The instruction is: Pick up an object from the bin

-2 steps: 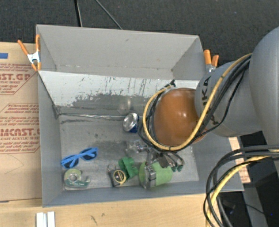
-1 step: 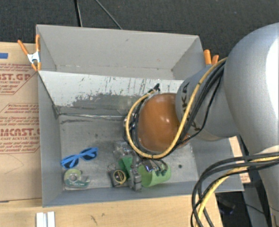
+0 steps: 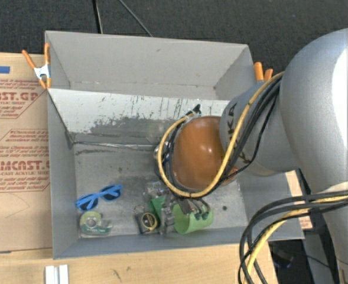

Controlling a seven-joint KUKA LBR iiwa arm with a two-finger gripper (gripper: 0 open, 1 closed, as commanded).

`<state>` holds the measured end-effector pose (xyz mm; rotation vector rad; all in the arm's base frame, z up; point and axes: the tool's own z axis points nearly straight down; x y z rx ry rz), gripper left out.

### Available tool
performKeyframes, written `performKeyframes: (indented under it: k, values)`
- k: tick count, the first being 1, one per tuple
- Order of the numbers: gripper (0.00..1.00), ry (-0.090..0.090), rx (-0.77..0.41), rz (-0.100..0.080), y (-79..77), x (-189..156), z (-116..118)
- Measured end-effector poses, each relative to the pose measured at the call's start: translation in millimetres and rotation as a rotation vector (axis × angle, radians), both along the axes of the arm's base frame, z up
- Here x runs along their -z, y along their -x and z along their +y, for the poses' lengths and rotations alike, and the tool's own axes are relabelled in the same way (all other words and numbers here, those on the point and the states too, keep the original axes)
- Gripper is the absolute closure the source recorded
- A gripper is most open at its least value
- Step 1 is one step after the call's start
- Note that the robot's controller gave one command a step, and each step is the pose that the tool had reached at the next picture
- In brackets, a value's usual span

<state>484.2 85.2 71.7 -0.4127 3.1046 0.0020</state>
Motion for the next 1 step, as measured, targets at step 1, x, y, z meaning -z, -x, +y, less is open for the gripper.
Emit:
performKeyframes:
  k: [1]
  values:
    - [1.0, 0.005, -0.426, -0.001, -11.8, -200.5, -21.2]
